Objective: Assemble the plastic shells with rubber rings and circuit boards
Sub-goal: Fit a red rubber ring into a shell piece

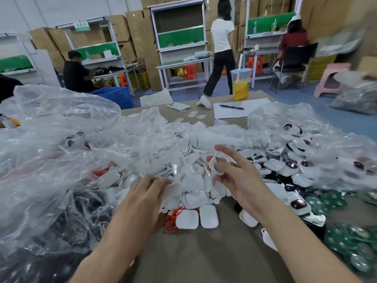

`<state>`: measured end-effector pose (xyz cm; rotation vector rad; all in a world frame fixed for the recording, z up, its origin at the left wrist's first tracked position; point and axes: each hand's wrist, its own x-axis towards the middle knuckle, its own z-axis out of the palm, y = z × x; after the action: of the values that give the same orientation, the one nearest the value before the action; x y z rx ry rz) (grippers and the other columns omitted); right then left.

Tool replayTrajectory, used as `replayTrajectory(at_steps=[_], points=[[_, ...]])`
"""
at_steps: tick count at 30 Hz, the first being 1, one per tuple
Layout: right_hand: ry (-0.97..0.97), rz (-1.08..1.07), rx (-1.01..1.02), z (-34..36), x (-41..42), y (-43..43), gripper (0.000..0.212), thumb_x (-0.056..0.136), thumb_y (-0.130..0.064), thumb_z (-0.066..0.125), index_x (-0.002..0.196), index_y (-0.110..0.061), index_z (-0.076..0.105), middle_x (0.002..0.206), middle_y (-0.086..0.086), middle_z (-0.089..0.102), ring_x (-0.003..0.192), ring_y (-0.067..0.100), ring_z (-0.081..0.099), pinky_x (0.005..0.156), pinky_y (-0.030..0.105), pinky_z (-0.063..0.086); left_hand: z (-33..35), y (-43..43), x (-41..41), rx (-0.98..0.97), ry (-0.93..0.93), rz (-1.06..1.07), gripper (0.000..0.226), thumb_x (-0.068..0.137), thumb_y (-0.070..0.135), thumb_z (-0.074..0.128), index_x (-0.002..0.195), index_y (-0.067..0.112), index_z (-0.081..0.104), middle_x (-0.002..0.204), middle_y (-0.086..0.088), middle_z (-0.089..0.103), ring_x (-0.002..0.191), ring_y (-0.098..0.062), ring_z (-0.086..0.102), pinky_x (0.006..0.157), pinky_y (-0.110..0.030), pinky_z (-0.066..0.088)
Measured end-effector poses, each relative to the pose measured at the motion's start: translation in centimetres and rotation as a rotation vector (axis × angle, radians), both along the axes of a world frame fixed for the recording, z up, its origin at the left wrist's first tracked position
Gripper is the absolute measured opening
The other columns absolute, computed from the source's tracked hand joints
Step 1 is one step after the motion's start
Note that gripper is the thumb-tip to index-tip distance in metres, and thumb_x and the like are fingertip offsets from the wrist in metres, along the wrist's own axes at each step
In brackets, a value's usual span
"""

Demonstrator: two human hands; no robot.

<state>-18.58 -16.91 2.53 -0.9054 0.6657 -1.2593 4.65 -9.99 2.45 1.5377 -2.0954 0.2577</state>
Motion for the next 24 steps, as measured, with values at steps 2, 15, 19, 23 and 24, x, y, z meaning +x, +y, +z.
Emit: replayTrajectory(at_steps=[2, 15, 19, 23, 24], points=[[0.052, -0.003, -0.030, -0.1, 0.1, -0.1, 0.037, 0.092, 0.004, 0.060, 0.117, -0.023, 0.068, 0.098, 0.003, 0.076, 0.082, 0.015, 0.071, 0.069, 0.024, 0.057, 1.0, -0.8, -1.3, -0.002, 0.268, 0.007, 0.031, 0.096, 0.010, 0.060, 0.124, 0.024, 0.065, 0.109, 0.017, 0.059, 0.095, 0.000, 0.058, 0.084, -0.011, 0.041], [0.321, -0.123, -0.164, 0.0, 0.7, 0.5, 0.022, 0.095, -0.013, 0.060, 0.098, -0.032, 0.071, 0.083, -0.006, 0.069, 0.072, 0.014, 0.069, 0.062, 0.022, 0.053, -1.0, -4.8, -6.0, -0.012, 0.700, -0.006, 0.024, 0.097, 0.019, 0.064, 0.099, 0.042, 0.066, 0.103, 0.023, 0.062, 0.097, 0.001, 0.061, 0.078, -0.012, 0.046], [0.360, -0.138, -0.180, 0.3, 0.7, 0.6, 0.006, 0.093, -0.032, 0.066, 0.092, -0.036, 0.069, 0.079, -0.009, 0.068, 0.069, 0.011, 0.067, 0.059, 0.020, 0.051, -1.1, -4.7, -6.0, -0.081, 0.570, -0.002, 0.036, 0.095, 0.006, 0.062, 0.101, 0.041, 0.069, 0.105, 0.025, 0.057, 0.102, 0.004, 0.055, 0.084, -0.016, 0.043], [0.417, -0.132, -0.196, 0.4, 0.8, 0.8, 0.013, 0.097, -0.034, 0.063, 0.088, -0.038, 0.071, 0.079, -0.011, 0.068, 0.064, 0.011, 0.066, 0.053, 0.019, 0.048, -1.2, -4.5, -6.3, -0.100, 0.540, -0.058, 0.056, 0.087, -0.015, 0.059, 0.107, 0.036, 0.071, 0.107, 0.025, 0.057, 0.104, 0.006, 0.055, 0.082, -0.003, 0.038], [0.438, -0.126, -0.211, 0.4, 0.8, 0.8, 0.013, 0.097, -0.035, 0.062, 0.089, -0.038, 0.071, 0.078, -0.012, 0.068, 0.062, 0.010, 0.065, 0.051, 0.020, 0.047, -1.2, -4.4, -6.3, -0.098, 0.538, -0.067, 0.059, 0.086, -0.016, 0.058, 0.108, 0.038, 0.069, 0.108, 0.025, 0.057, 0.106, 0.005, 0.055, 0.083, -0.003, 0.038]])
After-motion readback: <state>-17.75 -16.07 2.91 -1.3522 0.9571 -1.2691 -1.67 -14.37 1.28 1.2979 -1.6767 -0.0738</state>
